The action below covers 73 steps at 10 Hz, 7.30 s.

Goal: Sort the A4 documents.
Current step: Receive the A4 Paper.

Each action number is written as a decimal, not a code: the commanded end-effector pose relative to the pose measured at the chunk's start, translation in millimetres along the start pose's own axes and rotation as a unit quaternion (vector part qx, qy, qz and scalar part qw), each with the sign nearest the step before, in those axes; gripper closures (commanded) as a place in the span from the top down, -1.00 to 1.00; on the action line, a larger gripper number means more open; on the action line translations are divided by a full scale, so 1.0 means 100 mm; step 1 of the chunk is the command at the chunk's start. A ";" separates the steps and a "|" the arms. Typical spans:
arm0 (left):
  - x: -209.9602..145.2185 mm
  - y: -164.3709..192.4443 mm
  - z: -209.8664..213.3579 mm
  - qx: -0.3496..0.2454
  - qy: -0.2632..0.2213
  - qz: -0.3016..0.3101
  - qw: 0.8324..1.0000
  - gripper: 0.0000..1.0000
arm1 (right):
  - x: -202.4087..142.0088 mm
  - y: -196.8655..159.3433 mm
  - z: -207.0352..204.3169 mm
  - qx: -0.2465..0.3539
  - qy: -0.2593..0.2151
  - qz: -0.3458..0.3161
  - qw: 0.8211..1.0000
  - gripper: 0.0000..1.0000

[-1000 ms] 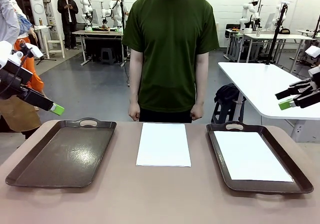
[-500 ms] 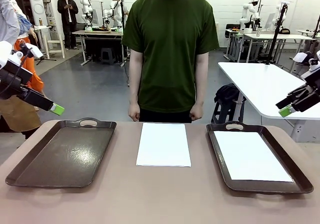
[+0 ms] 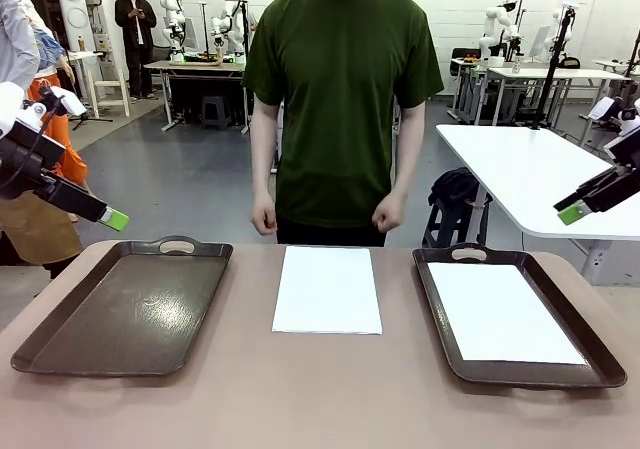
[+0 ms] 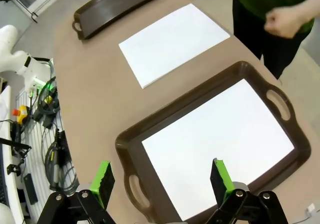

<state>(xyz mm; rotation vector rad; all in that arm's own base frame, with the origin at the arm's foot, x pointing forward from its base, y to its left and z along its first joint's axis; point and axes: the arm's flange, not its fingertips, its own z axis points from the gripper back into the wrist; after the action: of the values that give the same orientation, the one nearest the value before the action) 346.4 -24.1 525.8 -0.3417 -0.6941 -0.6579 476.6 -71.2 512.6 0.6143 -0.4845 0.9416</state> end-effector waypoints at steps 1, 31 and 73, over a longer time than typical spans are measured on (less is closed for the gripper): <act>-0.01 0.02 -0.01 -0.007 -0.005 -0.006 1.000 1.00 | 0.05 -0.04 -0.02 0.012 -0.010 -0.014 1.000 1.00; -0.01 0.02 -0.01 -0.007 -0.005 -0.006 1.000 1.00 | 0.01 -0.01 0.00 0.002 0.000 -0.002 1.000 1.00; -0.01 0.02 -0.01 -0.007 -0.005 -0.006 1.000 1.00 | 1.20 -0.35 -2.87 0.321 -0.168 -0.390 0.847 1.00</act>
<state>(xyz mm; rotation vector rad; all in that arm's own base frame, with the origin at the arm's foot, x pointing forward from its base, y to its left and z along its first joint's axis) 346.0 -25.3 526.2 -0.3433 -0.6946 -0.6577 595.1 170.3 371.8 1.4474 -0.1307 0.2022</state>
